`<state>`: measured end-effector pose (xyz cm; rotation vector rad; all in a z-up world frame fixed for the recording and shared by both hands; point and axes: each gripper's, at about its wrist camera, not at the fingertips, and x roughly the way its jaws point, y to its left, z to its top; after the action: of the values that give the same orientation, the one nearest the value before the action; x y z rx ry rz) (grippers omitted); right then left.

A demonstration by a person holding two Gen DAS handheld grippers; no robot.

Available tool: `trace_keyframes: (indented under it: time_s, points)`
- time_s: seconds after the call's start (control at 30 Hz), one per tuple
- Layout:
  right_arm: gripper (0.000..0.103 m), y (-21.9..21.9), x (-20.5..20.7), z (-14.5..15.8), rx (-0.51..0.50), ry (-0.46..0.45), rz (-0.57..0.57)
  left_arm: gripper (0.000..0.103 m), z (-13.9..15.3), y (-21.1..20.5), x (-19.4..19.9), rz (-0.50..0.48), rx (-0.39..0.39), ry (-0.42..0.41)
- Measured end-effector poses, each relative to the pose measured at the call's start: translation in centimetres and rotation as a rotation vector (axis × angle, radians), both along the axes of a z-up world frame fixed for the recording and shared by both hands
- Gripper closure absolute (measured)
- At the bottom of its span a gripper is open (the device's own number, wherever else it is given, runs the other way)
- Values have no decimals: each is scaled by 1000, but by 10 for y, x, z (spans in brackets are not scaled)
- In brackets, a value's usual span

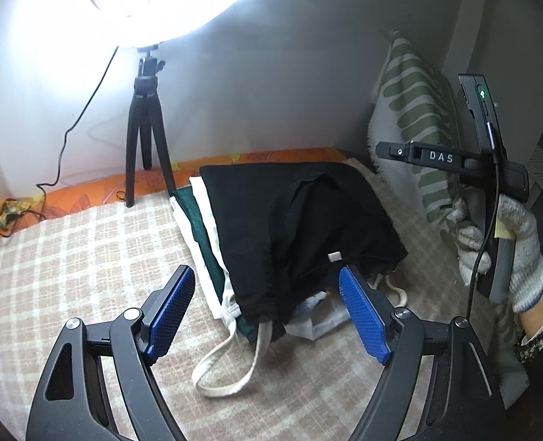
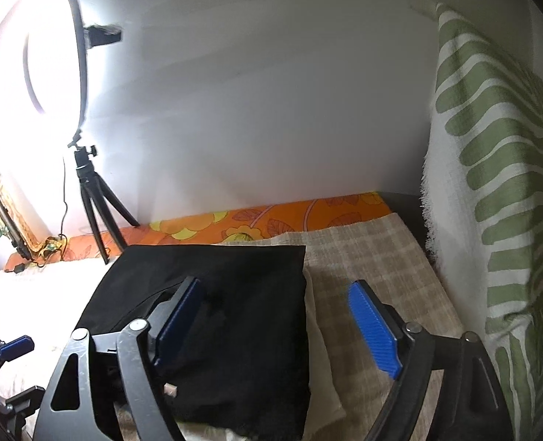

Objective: Fold small clothes

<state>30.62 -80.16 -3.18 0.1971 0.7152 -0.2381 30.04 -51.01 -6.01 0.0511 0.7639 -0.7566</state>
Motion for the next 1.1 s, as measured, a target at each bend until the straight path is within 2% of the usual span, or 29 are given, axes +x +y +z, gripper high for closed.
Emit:
trace_keyframes:
  time_s: [0.2,0.53,0.63,0.9,0.97,1.03,1.1]
  points:
    - [17,26,-30,21,-18,-30,-5,22,22,16,-22,-14,-23,-55]
    - [8,85,-83,62,-48,-110,14,22,60,61,-61,-31,-66,-130]
    - [0,104,-104,75,-57,-147,12,22,68,73,-73,-33,-82,-137]
    - [0,150,-156,88,-60,-201,15,20,75,107,-104,-2,-76,-162]
    - [0,159,-167,87,-60,-198,11,17,74,115,-113,14,-68,-180]
    - [0,170,-181,84,-71,-195,5,1,73,122,-121,35,-56,-195]
    - [0,177,-190,81,-79,-192,-3,0,72,129,-126,58,-58,-208]
